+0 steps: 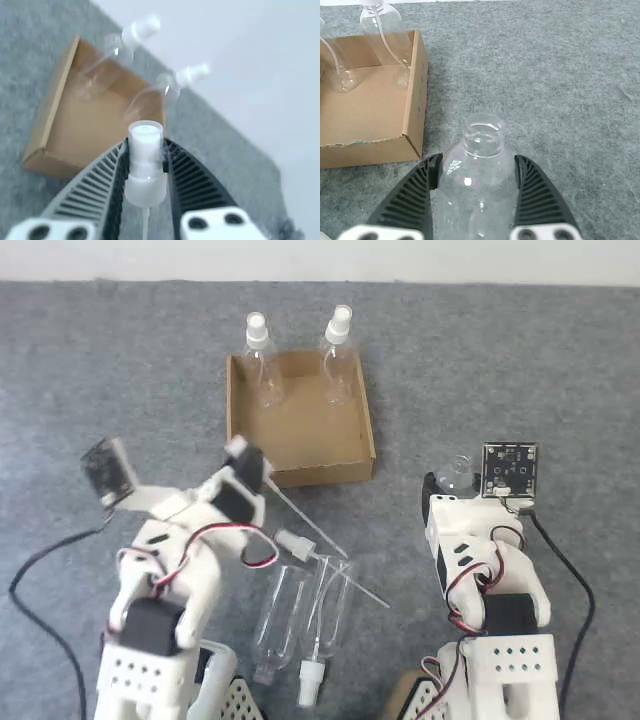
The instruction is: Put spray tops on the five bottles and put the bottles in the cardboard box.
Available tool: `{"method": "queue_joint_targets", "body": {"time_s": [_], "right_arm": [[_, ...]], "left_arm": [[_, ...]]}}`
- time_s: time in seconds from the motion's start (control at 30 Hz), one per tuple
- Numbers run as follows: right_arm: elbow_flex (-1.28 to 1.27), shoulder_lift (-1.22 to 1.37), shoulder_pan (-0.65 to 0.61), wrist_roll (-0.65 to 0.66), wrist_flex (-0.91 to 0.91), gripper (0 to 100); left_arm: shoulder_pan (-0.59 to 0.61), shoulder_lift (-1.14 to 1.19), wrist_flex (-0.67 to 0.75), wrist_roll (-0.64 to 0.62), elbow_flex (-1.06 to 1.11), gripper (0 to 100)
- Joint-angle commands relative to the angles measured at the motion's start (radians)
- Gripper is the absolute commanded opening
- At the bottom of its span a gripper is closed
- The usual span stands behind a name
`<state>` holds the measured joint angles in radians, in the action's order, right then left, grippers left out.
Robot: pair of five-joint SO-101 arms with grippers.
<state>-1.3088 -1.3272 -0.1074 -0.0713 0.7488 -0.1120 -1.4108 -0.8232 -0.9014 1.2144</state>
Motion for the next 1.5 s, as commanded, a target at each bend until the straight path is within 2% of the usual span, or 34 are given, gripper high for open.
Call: {"method": "queue_joint_targets", "body": {"time_s": [0.0,0.13,0.4,0.67,0.87,1.27,1.47], "right_arm": [[0.017,-0.035,0.004,0.017,-0.024,0.6],[0.017,-0.035,-0.022,0.054,-0.024,0.6],[0.011,-0.036,-0.108,0.109,-0.016,0.6],[0.011,-0.036,-0.133,0.109,-0.022,0.6],[-0.002,-0.036,-0.189,0.227,-0.027,0.6],[-0.144,-0.036,-0.268,0.436,-0.216,0.6],[-0.17,-0.038,-0.268,0.468,-0.255,0.6]], "left_arm": [[0.08,-0.14,0.1,0.006,0.045,1],[0.107,-0.238,0.153,0.006,0.116,1],[0.107,-0.416,0.152,0.005,0.148,1],[0.107,-0.41,0.193,0.005,0.147,1],[0.107,-0.41,0.241,0.002,0.15,1],[0.109,-0.41,0.239,-0.002,0.15,1],[0.109,-0.41,0.239,-0.046,0.151,1]]}}
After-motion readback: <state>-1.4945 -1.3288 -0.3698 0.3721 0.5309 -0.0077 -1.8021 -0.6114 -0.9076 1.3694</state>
